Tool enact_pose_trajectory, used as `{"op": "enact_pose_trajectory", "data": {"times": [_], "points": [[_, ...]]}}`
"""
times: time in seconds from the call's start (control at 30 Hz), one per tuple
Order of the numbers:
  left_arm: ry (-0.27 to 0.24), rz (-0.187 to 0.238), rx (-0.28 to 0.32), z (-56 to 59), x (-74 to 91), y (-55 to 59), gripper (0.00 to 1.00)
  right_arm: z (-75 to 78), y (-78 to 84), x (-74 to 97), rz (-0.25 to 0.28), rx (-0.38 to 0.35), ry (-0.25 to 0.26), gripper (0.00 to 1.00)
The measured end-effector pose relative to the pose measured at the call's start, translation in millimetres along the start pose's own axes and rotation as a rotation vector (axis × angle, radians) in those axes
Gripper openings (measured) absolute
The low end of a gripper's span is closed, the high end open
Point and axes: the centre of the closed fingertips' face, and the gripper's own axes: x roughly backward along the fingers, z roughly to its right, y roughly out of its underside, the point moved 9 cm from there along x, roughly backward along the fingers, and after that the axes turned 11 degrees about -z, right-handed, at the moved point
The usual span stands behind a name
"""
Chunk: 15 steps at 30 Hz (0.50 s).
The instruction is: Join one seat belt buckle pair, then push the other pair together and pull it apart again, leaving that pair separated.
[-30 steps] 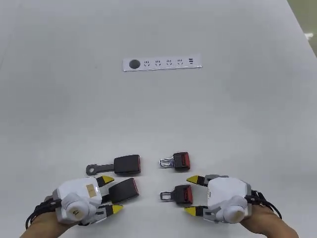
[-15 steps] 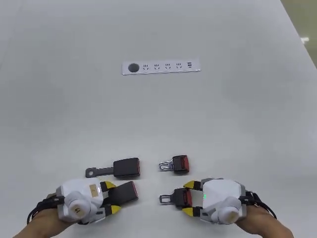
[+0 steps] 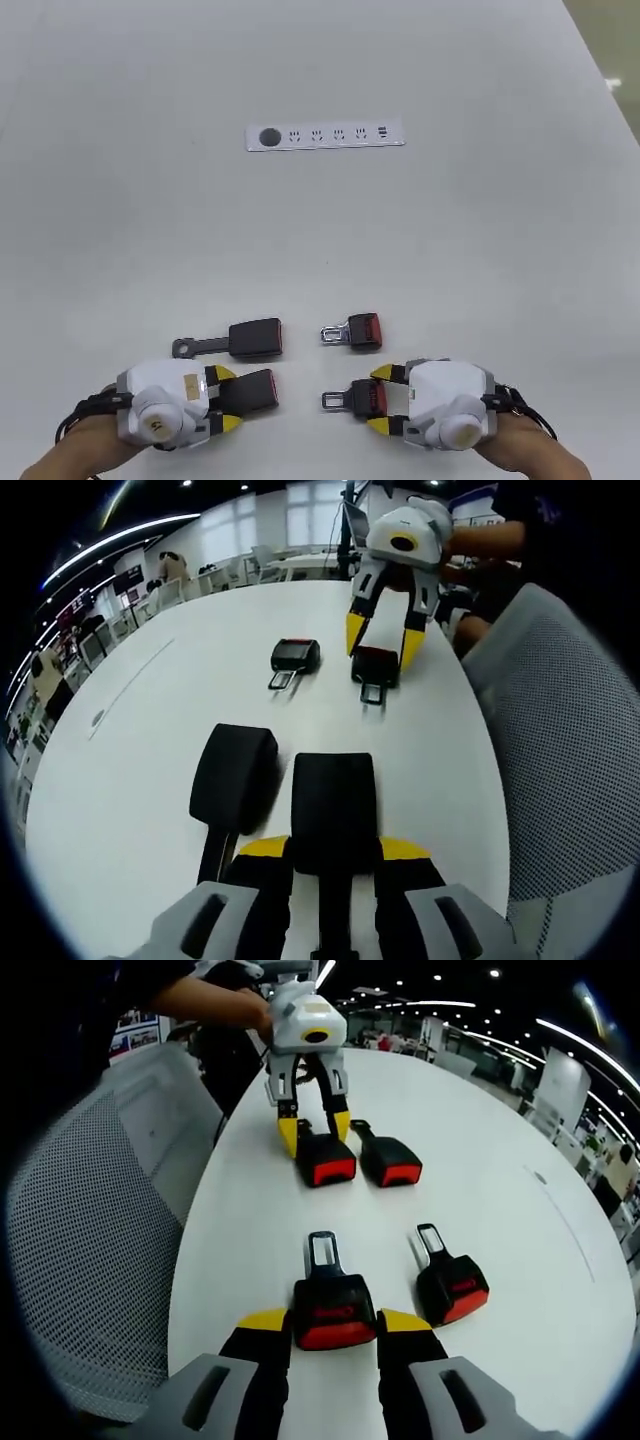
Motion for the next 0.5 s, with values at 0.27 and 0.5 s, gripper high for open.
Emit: {"op": "enact_pose_trajectory", "data": {"times": [0.27, 0.5], "points": [[0.017, -0.015, -0.024, -2.0, -0.7, -0.8, 0.32, 3.0, -1.4, -1.0, -0.005, -0.003, -0.002, 0.30], [0.042, -0.028, -0.041, -4.2, -3.0, -0.1, 0.32, 5.7, -4.5, -2.7, -0.013, 0.002, -0.007, 0.30]]}}
